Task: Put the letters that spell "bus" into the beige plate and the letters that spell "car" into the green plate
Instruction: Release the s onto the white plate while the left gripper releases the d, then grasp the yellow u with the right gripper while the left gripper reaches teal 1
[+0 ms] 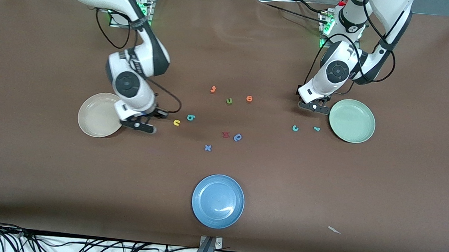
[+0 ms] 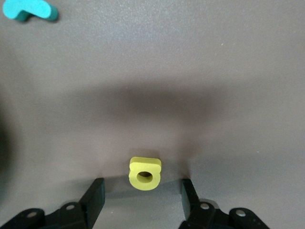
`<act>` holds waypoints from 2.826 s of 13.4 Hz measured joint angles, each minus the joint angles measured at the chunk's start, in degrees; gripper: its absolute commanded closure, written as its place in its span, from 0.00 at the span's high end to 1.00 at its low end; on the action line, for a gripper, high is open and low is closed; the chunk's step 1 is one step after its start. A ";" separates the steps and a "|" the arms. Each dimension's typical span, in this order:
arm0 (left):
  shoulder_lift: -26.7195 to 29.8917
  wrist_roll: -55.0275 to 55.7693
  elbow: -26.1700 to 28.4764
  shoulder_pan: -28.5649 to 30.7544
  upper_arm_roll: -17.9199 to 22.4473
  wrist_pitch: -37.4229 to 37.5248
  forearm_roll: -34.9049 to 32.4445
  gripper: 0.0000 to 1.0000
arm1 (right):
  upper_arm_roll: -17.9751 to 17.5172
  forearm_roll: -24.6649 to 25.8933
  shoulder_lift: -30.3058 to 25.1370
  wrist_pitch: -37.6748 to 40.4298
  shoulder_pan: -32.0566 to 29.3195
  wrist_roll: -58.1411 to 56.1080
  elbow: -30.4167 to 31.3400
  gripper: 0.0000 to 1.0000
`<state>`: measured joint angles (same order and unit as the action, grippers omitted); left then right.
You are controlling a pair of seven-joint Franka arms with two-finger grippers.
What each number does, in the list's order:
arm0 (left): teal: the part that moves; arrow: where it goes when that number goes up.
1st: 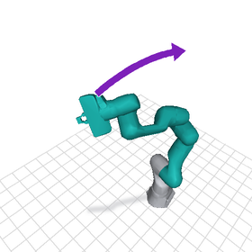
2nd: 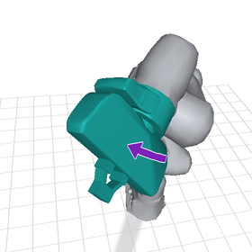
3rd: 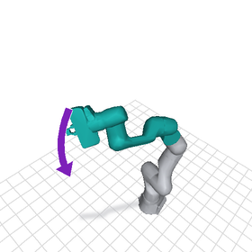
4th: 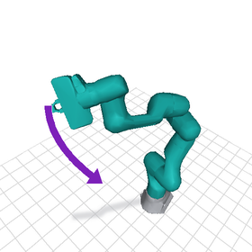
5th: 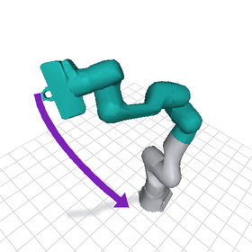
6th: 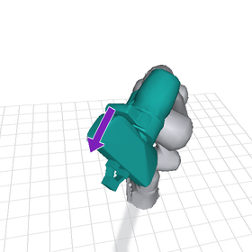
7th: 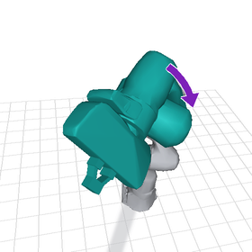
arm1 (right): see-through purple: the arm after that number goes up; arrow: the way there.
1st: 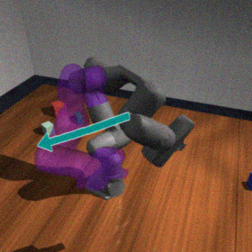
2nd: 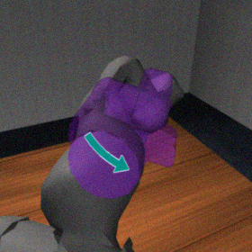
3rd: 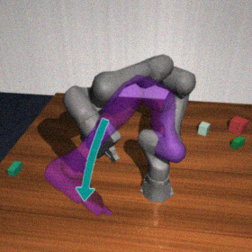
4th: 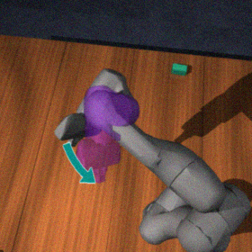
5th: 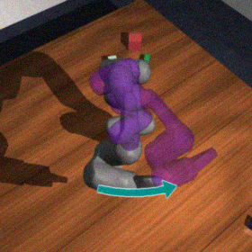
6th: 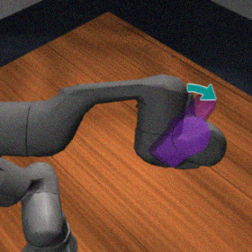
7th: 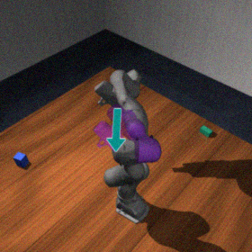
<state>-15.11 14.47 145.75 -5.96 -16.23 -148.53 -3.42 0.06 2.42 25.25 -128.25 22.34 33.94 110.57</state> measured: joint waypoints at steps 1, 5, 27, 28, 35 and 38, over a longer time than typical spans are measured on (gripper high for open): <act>0.03 0.00 -0.04 0.00 0.00 0.00 0.00 0.44 | 2.01 0.00 -1.21 2.44 -0.08 -3.08 -0.29 0.12; 0.45 0.00 -0.16 0.00 0.01 0.01 0.00 0.34 | 11.31 0.00 -3.03 6.64 -0.36 -18.51 -0.03 0.12; 10.92 -31.87 -1.61 6.77 11.92 5.66 -0.43 0.00 | 3.40 -4.50 -0.70 8.44 -1.73 -6.93 -6.35 0.99; 10.65 -34.28 -1.62 6.92 13.67 5.66 -0.43 0.10 | 1.47 -4.50 -0.18 6.75 -1.68 -2.63 -6.34 0.99; 8.91 -36.05 -2.39 6.83 14.75 5.62 -0.43 0.69 | -1.92 -4.50 8.61 -9.50 4.57 15.86 -6.19 0.99; 8.78 -35.93 -3.81 6.69 14.68 5.62 -0.42 0.70 | -1.77 -4.50 10.26 -9.79 4.84 16.01 -6.04 0.83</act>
<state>-6.33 -21.46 141.94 0.73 -1.55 -142.91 -3.84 -1.71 -2.08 35.51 -138.03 27.18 49.95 104.52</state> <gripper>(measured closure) 0.304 0.022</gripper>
